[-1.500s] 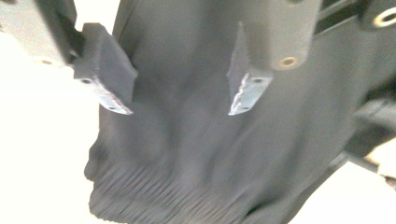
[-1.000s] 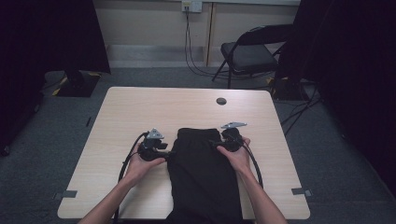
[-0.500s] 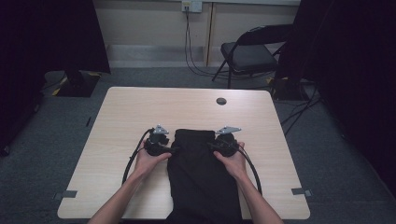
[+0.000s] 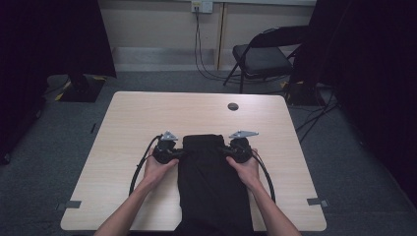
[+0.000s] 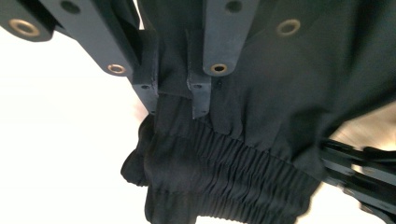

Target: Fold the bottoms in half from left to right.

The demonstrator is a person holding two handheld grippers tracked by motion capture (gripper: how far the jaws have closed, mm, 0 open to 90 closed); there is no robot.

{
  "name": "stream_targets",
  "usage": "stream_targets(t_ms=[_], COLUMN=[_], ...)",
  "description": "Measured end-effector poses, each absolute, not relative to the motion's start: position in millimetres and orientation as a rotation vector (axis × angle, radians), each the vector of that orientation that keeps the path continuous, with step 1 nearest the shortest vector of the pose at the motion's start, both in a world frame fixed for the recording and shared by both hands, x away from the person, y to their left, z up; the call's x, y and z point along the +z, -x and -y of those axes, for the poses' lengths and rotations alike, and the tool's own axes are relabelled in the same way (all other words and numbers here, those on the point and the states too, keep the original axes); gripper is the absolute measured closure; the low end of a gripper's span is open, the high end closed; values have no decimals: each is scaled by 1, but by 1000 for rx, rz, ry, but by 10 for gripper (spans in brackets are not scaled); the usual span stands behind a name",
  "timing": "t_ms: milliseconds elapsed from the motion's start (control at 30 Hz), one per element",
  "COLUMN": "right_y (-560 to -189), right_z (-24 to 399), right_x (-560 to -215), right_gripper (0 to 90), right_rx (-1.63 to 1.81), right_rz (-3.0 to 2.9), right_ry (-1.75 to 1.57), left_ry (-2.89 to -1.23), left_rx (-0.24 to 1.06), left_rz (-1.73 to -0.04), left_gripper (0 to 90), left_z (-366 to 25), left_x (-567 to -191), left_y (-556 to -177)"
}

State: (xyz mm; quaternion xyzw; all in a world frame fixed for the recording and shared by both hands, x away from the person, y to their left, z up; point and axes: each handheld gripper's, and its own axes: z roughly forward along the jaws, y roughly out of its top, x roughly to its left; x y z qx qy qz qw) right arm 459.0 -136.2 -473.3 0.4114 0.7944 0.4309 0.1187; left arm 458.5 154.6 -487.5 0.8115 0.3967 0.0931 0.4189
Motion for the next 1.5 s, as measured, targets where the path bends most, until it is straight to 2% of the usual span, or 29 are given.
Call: stream_targets(t_ms=[67, 100, 433, 500, 567, 600, 667, 700, 800, 933, 967, 1100, 1200, 1367, 1433, 1500], right_y=[-459, -461, -479, -487, -488, -494, -499, -504, -515, -529, -534, -532, -524, -503, -479, -473], right_z=[135, 131, 120, 118, 118, 115, 113, 113, 111, 106, 107, 110, 117, 129, 142, 145], right_x=[-469, -456, -412, -386, -380, -363, -346, -336, -315, -289, -270, -243, -243, -263, -280, -283], right_gripper=[795, 795, 797, 798, 798, 799, 799, 799, 799, 801, 801, 801, 801, 801, 800, 799], right_rx=[1270, 1289, 1366, 1406, 1415, 1434, 1441, 1464, 1496, 1485, 1489, 1508, 1515, 1524, 1552, 1565], right_rz=[-2318, -2308, -2265, -2230, -2220, -2197, -2176, -2159, -2095, -2032, -2000, -1973, -1986, -2032, -2088, -2096], right_ry=[-1194, -1161, -1090, -1059, -1054, -1034, -1008, -1006, -1029, -1042, -1040, -987, -950, -917, -882, -873], left_ry=[-1997, -1962, -1875, -1839, -1828, -1825, -1791, -1791, -1749, -1694, -1666, -1653, -1672, -1727, -1740, -1755], left_rx=[229, 238, 322, 355, 369, 383, 432, 432, 517, 551, 560, 600, 605, 548, 504, 478], left_rz=[-1007, -1018, -1034, -1020, -1016, -1010, -991, -991, -998, -994, -986, -926, -901, -852, -834, -804], left_gripper=[803, 809, 812, 813, 814, 815, 816, 817, 820, 821, 821, 821, 819, 818, 818, 817], left_z=[-159, -163, -176, -180, -181, -182, -186, -186, -183, -179, -179, -177, -175, -169, -169, -169], left_x=[-483, -479, -435, -414, -406, -397, -365, -365, -325, -303, -292, -264, -266, -292, -301, -308], left_y=[-460, -461, -473, -480, -481, -484, -493, -493, -507, -514, -516, -514, -507, -478, -464, -451])
